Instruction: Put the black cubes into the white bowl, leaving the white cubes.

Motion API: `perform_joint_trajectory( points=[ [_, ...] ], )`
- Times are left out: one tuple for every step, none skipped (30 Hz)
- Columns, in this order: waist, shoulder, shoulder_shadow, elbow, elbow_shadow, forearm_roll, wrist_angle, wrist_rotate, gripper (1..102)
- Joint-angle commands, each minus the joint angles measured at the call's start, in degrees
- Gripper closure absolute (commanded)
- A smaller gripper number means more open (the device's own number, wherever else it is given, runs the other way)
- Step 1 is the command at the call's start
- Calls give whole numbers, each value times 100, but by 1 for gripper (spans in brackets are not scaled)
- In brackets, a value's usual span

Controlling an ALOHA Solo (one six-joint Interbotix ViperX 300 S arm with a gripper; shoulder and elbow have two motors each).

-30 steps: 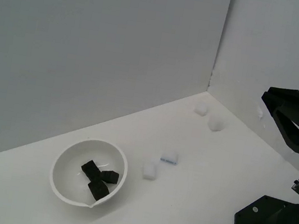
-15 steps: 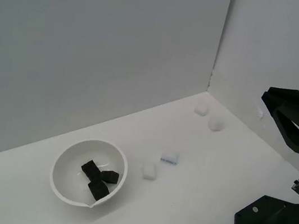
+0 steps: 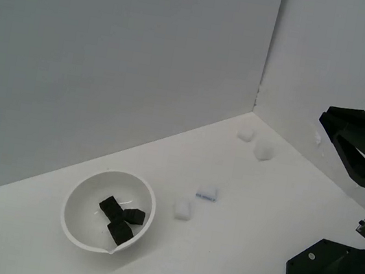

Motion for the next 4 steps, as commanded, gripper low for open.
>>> perform_joint_trajectory(
  points=[
    [-105, 123, 114, -18, -26, -62, 26, 70, 100],
    [-114, 123, 114, -18, -35, -62, 26, 70, 100],
    [-114, 123, 123, -18, -35, -62, 26, 70, 100],
    [-114, 123, 114, -18, -26, -62, 26, 70, 100]
  ],
)
